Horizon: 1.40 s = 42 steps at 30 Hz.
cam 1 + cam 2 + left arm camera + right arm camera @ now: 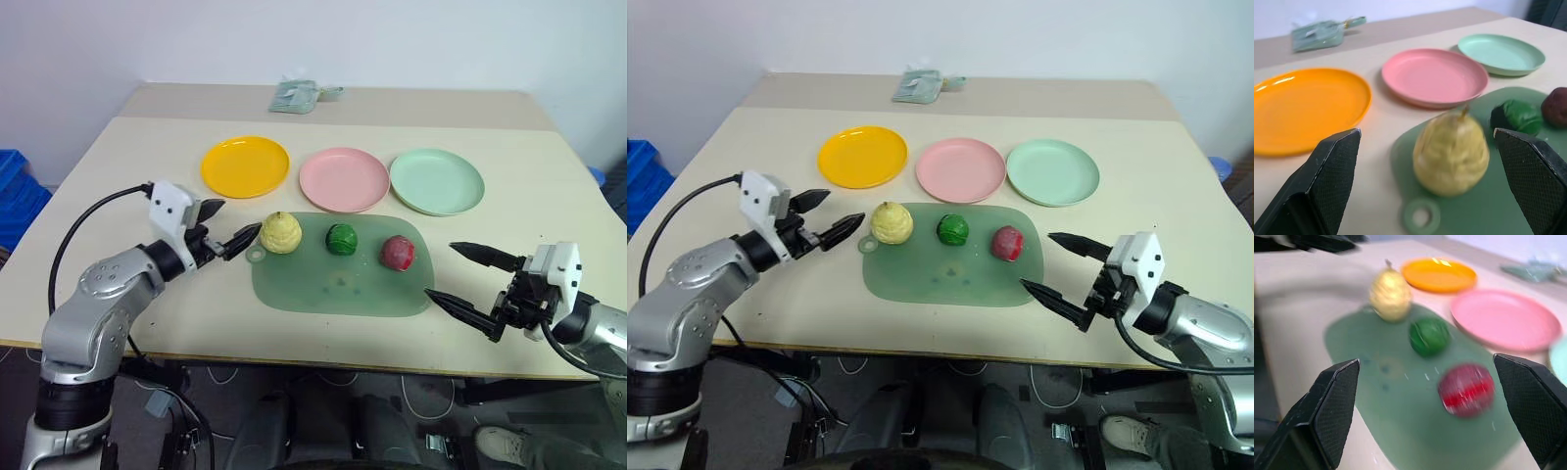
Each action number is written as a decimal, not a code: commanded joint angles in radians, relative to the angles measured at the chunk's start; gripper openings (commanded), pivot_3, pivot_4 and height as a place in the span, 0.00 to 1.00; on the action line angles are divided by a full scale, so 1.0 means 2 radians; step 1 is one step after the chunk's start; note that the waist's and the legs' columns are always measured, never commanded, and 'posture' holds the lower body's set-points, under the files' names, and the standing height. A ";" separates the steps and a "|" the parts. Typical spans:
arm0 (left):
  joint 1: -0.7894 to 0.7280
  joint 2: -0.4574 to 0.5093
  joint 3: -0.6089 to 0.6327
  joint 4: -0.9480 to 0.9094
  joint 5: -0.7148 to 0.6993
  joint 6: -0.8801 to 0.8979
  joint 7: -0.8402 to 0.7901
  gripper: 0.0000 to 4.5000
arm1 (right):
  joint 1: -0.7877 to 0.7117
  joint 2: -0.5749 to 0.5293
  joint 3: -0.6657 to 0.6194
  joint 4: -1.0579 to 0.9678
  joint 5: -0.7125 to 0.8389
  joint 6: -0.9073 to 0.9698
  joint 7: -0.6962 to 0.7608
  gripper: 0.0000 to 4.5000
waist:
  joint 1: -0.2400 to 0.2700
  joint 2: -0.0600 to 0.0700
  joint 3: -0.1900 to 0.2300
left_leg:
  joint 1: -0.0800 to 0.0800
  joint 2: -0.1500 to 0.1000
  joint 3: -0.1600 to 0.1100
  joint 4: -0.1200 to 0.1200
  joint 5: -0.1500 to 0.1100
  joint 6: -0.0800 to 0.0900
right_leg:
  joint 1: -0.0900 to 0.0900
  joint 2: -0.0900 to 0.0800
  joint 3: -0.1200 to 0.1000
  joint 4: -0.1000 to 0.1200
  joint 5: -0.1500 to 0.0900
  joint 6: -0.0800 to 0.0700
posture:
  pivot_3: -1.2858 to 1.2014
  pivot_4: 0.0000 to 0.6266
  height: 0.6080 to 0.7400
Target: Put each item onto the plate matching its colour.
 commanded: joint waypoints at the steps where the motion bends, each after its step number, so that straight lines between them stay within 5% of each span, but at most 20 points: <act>1: -0.043 -0.007 -0.022 0.018 0.014 0.027 0.020 1.00 | -0.027 -0.007 0.020 0.007 -0.011 -0.018 0.014 0.99 | 0.000 0.000 0.000 | 0.000 0.000 0.000 0.001 0.000 0.000 | 0.000 0.000 0.000 0.000 0.000 0.000 | 0.52 0.24 1.00; 18: -0.152 -0.090 -0.112 0.201 0.099 0.024 0.030 1.00 | -0.025 0.009 0.035 -0.022 -0.029 -0.026 -0.015 0.99 | 0.001 -0.002 0.001 | -0.001 0.000 0.000 0.002 0.000 0.000 | 0.000 0.000 0.000 0.000 0.001 0.001 | 0.52 0.24 1.00; 22: -0.162 -0.104 -0.110 0.208 0.108 0.017 0.032 0.76 | -0.017 0.009 0.032 -0.030 -0.029 -0.026 -0.022 1.00 | 0.000 -0.002 0.001 | -0.001 0.000 0.000 0.001 0.000 0.000 | -0.001 0.000 0.000 0.000 0.001 0.001 | 0.52 0.24 1.00; 30: -0.209 -0.131 -0.048 0.235 0.114 -0.008 0.092 0.75 | -0.016 0.008 0.032 -0.036 -0.029 -0.023 -0.036 1.00 | 0.001 -0.004 0.002 | -0.001 0.000 0.000 0.002 0.000 0.000 | -0.001 0.000 0.000 0.001 0.001 0.001 | 0.52 0.24 1.00; 34: -0.346 -0.143 0.018 0.441 0.150 -0.107 0.220 0.75 | -0.044 0.009 0.043 -0.025 -0.034 -0.023 -0.045 1.00 | 0.005 -0.005 0.003 | -0.001 0.000 -0.001 0.002 0.000 0.000 | -0.001 0.000 0.000 0.001 0.002 0.003 | 0.52 0.24 1.00; 41: -0.478 -0.156 0.047 0.745 0.180 -0.271 0.274 0.75 | -0.109 0.019 0.076 0.021 -0.054 -0.020 -0.062 1.00 | 0.001 -0.006 0.004 | -0.001 -0.002 -0.001 0.002 0.000 0.001 | -0.001 0.000 -0.001 0.000 0.004 0.008 | 0.52 0.24 1.00; 42: -0.483 -0.158 0.045 0.768 0.185 -0.286 0.273 0.86 | -0.118 0.023 0.081 0.030 -0.058 -0.020 -0.066 1.00 | 0.001 -0.007 0.004 | -0.001 -0.003 -0.001 0.002 -0.001 0.001 | -0.001 0.000 -0.001 0.000 0.004 0.008 | 0.52 0.24 1.00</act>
